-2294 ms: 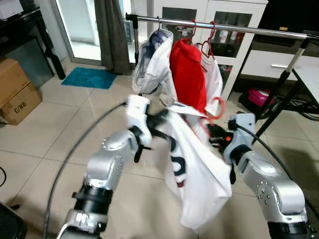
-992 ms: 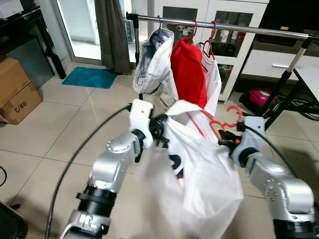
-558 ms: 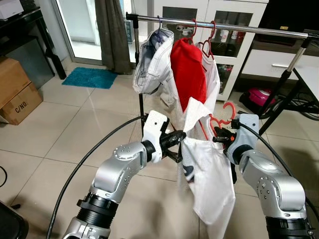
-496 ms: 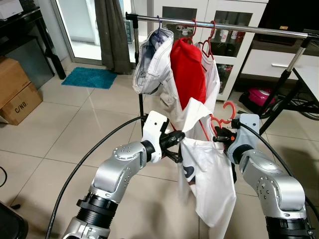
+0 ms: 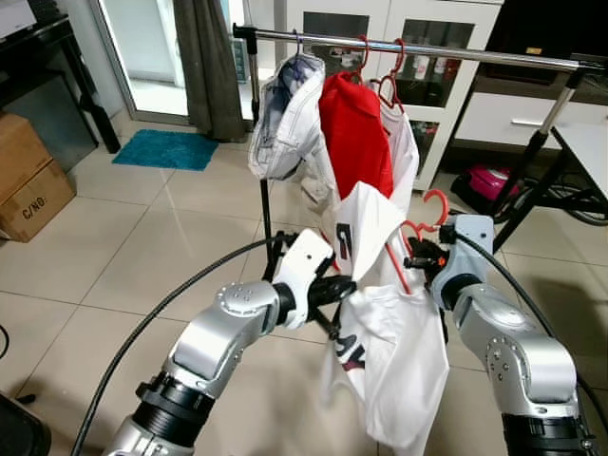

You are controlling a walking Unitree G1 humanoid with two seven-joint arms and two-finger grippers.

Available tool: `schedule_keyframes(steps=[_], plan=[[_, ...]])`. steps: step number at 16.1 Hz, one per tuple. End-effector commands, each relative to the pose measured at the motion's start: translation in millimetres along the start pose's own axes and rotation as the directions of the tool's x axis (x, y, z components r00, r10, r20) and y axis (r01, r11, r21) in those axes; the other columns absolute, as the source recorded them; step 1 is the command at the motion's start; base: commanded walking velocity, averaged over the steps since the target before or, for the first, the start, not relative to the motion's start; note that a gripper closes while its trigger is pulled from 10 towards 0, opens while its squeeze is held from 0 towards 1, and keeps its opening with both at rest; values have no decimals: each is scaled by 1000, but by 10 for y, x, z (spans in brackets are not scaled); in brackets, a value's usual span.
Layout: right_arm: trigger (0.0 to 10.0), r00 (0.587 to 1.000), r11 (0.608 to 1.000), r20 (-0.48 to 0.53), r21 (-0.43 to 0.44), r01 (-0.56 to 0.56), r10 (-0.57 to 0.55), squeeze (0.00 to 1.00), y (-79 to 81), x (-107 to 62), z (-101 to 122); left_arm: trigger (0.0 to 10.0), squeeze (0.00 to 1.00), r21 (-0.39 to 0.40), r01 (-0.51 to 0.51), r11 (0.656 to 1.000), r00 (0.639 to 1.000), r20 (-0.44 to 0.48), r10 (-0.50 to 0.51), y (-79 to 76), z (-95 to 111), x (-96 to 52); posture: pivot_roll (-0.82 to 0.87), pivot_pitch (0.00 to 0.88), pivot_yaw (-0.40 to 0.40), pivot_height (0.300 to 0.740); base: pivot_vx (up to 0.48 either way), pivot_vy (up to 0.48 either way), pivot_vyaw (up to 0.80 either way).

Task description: Hang hanger

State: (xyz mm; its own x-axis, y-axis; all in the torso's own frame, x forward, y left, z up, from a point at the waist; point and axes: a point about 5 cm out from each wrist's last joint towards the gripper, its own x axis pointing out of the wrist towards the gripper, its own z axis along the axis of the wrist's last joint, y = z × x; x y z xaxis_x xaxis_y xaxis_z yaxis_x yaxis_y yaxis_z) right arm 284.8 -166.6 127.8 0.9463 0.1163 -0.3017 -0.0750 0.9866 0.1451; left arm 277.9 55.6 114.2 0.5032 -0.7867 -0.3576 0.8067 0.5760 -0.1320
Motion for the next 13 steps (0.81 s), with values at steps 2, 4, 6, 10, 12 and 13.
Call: schedule_keyframes(steps=[2, 4, 6, 10, 12, 13], plan=[[10000, 995, 1000, 98, 10, 10, -11, 0, -18, 15, 195, 0, 0, 8, -56, 998, 997, -50, 56, 61, -79, -9, -132, 14, 15, 740, 0, 0, 0], [10000, 993, 998, 111, -61, -20, 27, 0, 19, 10, 235, 0, 0, 16, -91, 996, 995, -38, 92, 89, -82, -14, -134, 14, 13, 740, 0, 0, 0], [10000, 993, 997, 103, -40, -59, 63, 0, 35, 3, 211, 10000, 0, -22, -88, 996, 996, 5, 88, 79, -43, 0, -135, 15, 5, 740, 0, 0, 0], [10000, 981, 991, 144, 4, -133, 131, 0, 110, -5, 287, 10000, 1000, -47, -58, 997, 991, 117, 64, 93, 110, -73, -140, 16, 3, 740, 0, 0, 0], [10000, 974, 989, 176, 6, -147, 144, 0, 115, 6, 335, 10000, 1000, -1, 22, 1000, 996, 85, -22, 30, 42, -156, -132, 5, 6, 740, 0, 0, 0], [10000, 974, 989, 177, 3, -147, 145, 0, 120, 11, 343, 10000, 1000, 6, 28, 1000, 996, 79, -29, 31, 35, -177, -127, 4, 3, 740, 0, 0, 0]])
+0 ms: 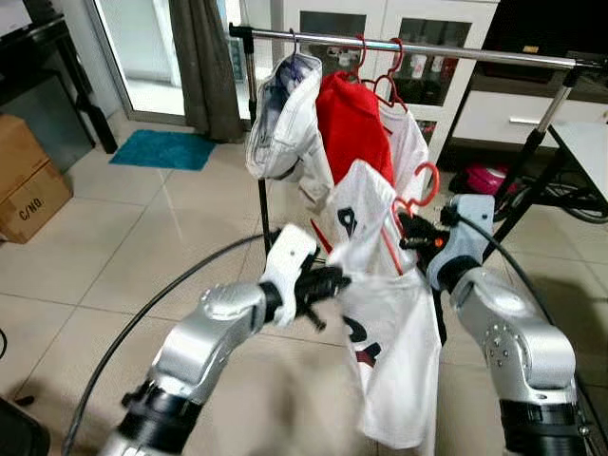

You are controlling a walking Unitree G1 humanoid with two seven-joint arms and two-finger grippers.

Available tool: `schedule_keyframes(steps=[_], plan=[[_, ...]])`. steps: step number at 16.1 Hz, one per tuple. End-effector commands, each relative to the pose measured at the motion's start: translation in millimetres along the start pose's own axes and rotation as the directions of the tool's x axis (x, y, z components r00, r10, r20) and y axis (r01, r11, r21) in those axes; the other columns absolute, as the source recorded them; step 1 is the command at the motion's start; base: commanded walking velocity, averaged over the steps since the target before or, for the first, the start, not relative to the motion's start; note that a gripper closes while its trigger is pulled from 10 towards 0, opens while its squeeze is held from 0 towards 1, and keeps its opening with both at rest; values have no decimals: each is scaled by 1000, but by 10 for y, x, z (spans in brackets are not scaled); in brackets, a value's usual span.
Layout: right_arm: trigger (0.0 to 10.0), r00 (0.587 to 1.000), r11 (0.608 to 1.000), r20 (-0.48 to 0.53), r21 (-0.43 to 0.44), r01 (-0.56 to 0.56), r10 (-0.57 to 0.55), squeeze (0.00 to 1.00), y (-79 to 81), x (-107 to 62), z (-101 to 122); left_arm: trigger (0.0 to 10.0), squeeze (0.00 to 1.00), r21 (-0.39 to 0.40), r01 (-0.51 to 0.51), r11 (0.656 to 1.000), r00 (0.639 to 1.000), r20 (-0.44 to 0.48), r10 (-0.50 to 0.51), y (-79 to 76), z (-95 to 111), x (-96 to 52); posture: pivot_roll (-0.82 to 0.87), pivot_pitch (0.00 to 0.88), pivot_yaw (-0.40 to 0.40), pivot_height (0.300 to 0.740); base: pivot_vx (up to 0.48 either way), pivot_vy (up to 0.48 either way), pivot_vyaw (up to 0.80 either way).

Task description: Hang hanger

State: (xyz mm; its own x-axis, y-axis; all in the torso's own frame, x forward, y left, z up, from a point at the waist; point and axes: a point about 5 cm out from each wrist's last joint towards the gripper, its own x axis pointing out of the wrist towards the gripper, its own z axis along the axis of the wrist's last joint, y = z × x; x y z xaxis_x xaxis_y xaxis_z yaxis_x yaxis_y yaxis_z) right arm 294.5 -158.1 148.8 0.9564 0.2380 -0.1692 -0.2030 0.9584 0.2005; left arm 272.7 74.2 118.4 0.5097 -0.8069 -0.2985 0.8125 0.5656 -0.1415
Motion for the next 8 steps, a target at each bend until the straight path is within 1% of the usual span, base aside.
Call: schedule_keyframes(steps=[1, 2, 3, 4, 5, 6, 7, 8], plan=[[10000, 996, 999, 74, 13, -52, 51, 0, 68, 16, 159, 10000, 1000, 79, -29, 996, 999, -39, 32, 66, 20, -71, -108, 0, 0, 740, 0, 0, 0], [10000, 993, 996, 74, 11, -92, 91, 0, 99, 41, 168, 10000, 1000, 115, -60, 992, 997, -51, 66, 141, 20, -115, -103, 0, 0, 740, 0, 0, 0], [10000, 992, 994, 64, 1, -112, 111, 0, 111, 59, 164, 10000, 1000, 131, -61, 990, 997, -46, 67, 167, 32, -143, -97, 0, 4, 740, 0, 0, 0], [10000, 993, 993, 36, -33, -111, 112, 0, 105, 84, 153, 10000, 1000, 174, -12, 985, 999, -40, 20, 143, 53, -153, -97, 0, 6, 740, 0, 0, 0], [10000, 993, 992, 17, -57, -115, 116, 0, 101, 100, 146, 10000, 1000, 202, 15, 979, 999, -37, -8, 122, 66, -146, -101, 0, 12, 740, 0, 0, 0], [10000, 993, 991, 10, -69, -119, 119, 0, 98, 111, 156, 10000, 1000, 181, 75, 981, 997, -7, -75, 56, 107, -117, -103, 0, 14, 740, 0, 0, 0], [10000, 993, 993, 16, -42, -114, 115, 0, 88, 134, 208, 10000, 71, 128, 253, 959, 963, 61, -263, -144, 205, -46, -108, 0, 15, 740, 0, 0, 0], [10000, 994, 994, 17, -33, -104, 105, 0, 83, 148, 219, 10000, 0, 107, 299, 948, 949, 71, -308, -195, 214, -23, -114, 0, 15, 740, 0, 0, 0]])
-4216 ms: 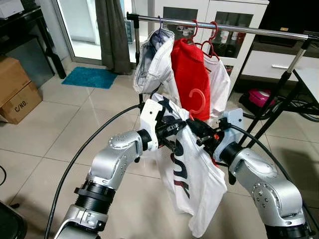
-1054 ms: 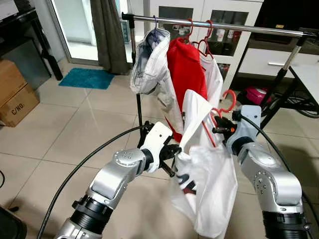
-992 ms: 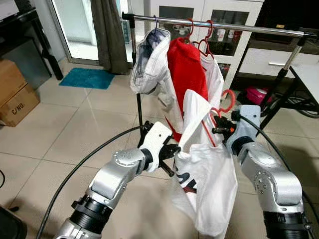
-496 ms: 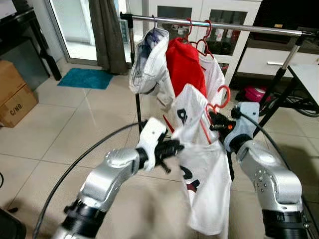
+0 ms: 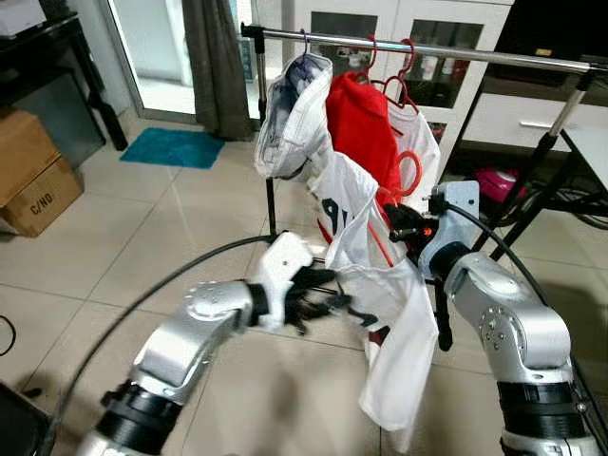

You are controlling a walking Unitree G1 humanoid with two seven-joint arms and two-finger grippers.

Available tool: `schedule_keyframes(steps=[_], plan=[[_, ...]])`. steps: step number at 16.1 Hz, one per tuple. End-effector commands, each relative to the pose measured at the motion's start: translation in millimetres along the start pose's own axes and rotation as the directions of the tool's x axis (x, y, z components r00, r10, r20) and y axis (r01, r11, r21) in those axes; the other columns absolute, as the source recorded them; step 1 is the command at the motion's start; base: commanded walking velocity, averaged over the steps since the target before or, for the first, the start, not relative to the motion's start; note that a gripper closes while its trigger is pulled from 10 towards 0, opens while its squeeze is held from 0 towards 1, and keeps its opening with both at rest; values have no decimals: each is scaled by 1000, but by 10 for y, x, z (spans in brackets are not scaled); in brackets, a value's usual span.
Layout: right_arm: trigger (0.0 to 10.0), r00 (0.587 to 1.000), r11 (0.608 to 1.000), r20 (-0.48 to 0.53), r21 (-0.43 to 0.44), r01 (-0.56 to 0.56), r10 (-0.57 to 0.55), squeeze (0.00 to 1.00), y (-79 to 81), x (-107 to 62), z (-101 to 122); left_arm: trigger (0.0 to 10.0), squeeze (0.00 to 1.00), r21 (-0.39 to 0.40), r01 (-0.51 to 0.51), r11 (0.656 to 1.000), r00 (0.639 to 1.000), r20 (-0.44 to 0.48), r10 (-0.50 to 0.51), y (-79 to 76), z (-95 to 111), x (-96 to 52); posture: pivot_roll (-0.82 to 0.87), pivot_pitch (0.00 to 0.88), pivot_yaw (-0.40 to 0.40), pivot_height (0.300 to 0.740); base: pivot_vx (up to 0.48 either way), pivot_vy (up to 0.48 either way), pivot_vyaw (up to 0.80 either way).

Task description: Hang hanger

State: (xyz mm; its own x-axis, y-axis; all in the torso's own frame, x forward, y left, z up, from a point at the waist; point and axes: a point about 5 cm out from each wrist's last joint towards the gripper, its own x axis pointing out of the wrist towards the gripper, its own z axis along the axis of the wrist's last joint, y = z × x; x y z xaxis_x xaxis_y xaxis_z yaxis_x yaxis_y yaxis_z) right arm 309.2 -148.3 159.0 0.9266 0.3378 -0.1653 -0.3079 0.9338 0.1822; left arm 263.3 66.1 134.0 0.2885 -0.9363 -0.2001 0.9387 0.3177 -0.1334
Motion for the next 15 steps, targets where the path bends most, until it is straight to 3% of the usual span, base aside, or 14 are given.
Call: schedule_keyframes(steps=[1, 2, 6, 8, 10, 11, 13, 14, 15], plan=[[10000, 999, 1000, 36, 8, 13, -13, 0, -13, 12, 111, 10000, 0, 1, 70, 998, 997, 19, -70, -67, 70, 50, -121, 0, 17, 740, 0, 0, 0], [10000, 998, 998, 37, 43, 56, -58, 0, -35, 35, 124, 10000, 0, -19, 101, 995, 994, -43, -102, -104, -42, 115, -136, 0, 21, 740, 0, 0, 0], [10000, 987, 974, 77, 188, 128, -145, 0, -85, 152, 243, 10000, 0, -48, -45, 998, 990, -139, 38, 8, -243, 212, -148, 0, 9, 740, 0, 0, 0], [10000, 977, 955, 101, 253, 155, -186, 0, -106, 231, 352, 10000, 0, -72, -96, 993, 989, -122, 87, 40, -269, 256, -142, 0, -4, 740, 0, 0, 0], [10000, 971, 949, 114, 262, 175, -211, 0, -100, 275, 417, 10000, 0, -110, -80, 991, 994, -82, 71, 27, -275, 326, -139, 0, -9, 740, 0, 0, 0], [10000, 965, 941, 120, 276, 195, -235, 0, -74, 331, 466, 10000, 0, -164, -27, 986, 1000, -6, 26, -30, -238, 451, -139, 0, -9, 740, 0, 0, 0], [10000, 958, 932, 113, 288, 221, -262, 0, -73, 366, 479, 10000, 0, -156, -24, 988, 1000, -18, 21, -43, -264, 498, -151, 7, 0, 740, 0, 0, 0], [10000, 954, 925, 117, 304, 229, -275, 0, -53, 399, 511, 10000, 0, -126, -91, 988, 995, -48, 86, 25, -310, 541, -155, 11, 7, 740, 0, 0, 0], [10000, 953, 923, 122, 311, 228, -276, 0, -37, 411, 528, 7255, 0, -122, -145, 982, 989, -46, 141, 90, -316, 558, -157, 12, 9, 740, 0, 0, 0]])
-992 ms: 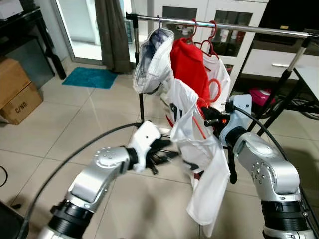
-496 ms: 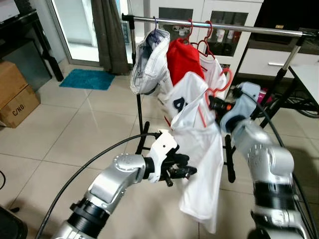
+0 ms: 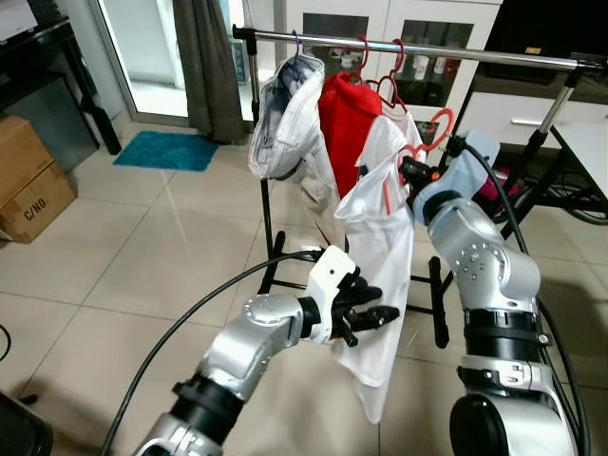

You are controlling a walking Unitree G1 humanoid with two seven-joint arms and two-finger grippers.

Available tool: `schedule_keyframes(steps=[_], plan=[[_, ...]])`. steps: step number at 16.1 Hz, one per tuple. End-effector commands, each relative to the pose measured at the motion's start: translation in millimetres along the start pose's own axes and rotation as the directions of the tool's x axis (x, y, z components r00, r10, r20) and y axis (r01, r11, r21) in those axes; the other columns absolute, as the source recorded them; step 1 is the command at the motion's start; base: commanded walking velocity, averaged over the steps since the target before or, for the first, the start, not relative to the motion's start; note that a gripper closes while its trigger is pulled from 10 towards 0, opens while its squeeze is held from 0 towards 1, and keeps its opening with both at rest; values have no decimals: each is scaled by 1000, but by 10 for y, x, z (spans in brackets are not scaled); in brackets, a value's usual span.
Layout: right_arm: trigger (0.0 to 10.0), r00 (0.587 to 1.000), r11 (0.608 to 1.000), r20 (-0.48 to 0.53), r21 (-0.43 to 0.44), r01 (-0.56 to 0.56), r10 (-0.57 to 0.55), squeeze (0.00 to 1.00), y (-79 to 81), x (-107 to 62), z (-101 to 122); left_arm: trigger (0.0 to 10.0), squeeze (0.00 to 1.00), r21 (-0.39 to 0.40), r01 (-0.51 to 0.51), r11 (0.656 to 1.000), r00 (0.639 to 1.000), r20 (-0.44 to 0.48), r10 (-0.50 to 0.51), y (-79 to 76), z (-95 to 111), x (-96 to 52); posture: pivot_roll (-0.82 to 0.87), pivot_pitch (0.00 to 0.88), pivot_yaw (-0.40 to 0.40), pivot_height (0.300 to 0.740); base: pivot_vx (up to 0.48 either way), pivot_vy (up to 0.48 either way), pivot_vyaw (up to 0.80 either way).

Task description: Hang hanger

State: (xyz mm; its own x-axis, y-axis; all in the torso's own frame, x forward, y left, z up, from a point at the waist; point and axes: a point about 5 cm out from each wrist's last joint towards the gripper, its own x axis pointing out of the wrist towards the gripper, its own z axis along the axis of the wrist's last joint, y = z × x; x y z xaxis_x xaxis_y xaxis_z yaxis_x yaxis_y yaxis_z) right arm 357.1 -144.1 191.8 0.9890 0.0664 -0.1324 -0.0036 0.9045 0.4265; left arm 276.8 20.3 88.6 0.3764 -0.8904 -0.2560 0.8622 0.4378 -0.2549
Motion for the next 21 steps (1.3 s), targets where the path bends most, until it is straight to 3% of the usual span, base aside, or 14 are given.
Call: schedule_keyframes(steps=[1, 2, 9, 10, 11, 12, 13, 15, 16, 17, 18, 21], plan=[[10000, 999, 1000, 48, 9, -3, 3, 0, 56, 16, 106, 7255, 0, 19, -55, 998, 998, 12, 55, 70, 42, 14, -157, 12, 9, 740, 0, 0, 0], [10000, 999, 1000, 49, 14, -3, 3, 0, 73, 21, 106, 0, 0, 12, -86, 996, 996, 27, 86, 113, 53, 26, -157, 13, 9, 740, 0, 0, 0], [10000, 999, 999, 41, 25, -28, 27, 0, 154, 29, 77, 0, 0, -28, 42, 999, 996, 83, -40, -2, 32, 89, -161, 17, 17, 740, 0, 0, 0], [10000, 998, 999, 33, 2, -52, 52, 0, 148, 16, 70, 3882, 0, 8, 33, 999, 997, 69, -33, 19, 25, 20, -161, 16, 18, 740, 0, 0, 0], [10000, 998, 998, 25, -18, -65, 65, 0, 128, 4, 64, 10000, 0, 23, 34, 999, 997, 63, -36, 35, 26, -39, -161, 16, 18, 740, 0, 0, 0], [10000, 997, 996, 7, -41, -81, 81, 0, 82, -14, 45, 10000, 0, 26, 41, 999, 996, 75, -43, 62, 42, -146, -153, 16, 15, 740, 0, 0, 0], [10000, 996, 994, -10, -64, -93, 93, 0, 20, -37, 28, 10000, 965, 28, 53, 998, 996, 76, -55, 88, 60, -283, -148, 15, 12, 740, 0, 0, 0], [10000, 987, 979, -70, -132, -156, 148, 0, -127, -102, -51, 10000, 1000, 44, 156, 987, 986, 53, -159, 42, 138, -716, -129, 15, 6, 740, 0, 0, 0], [10000, 987, 979, -70, -132, -156, 148, 0, -127, -102, -51, 10000, 1000, 44, 156, 987, 986, 53, -159, 42, 138, -716, -129, 15, 6, 740, 0, 0, 0], [10000, 976, 963, -87, -164, -213, 201, 0, -142, -134, -73, 10000, 1000, 67, 156, 985, 986, 49, -159, 67, 193, -860, -122, 12, 8, 740, 0, 0, 0], [10000, 950, 931, -105, -195, -310, 294, 0, -137, -193, -70, 10000, 1000, 95, 112, 989, 991, 57, -118, 166, 284, -1060, -121, 9, 10, 740, 0, 0, 0], [10000, 897, 862, -136, -248, -442, 420, 0, -148, -308, -10, 10000, 1000, 145, -53, 988, 997, 62, 44, 442, 414, -1441, -116, 5, 11, 740, 0, 0, 0]])
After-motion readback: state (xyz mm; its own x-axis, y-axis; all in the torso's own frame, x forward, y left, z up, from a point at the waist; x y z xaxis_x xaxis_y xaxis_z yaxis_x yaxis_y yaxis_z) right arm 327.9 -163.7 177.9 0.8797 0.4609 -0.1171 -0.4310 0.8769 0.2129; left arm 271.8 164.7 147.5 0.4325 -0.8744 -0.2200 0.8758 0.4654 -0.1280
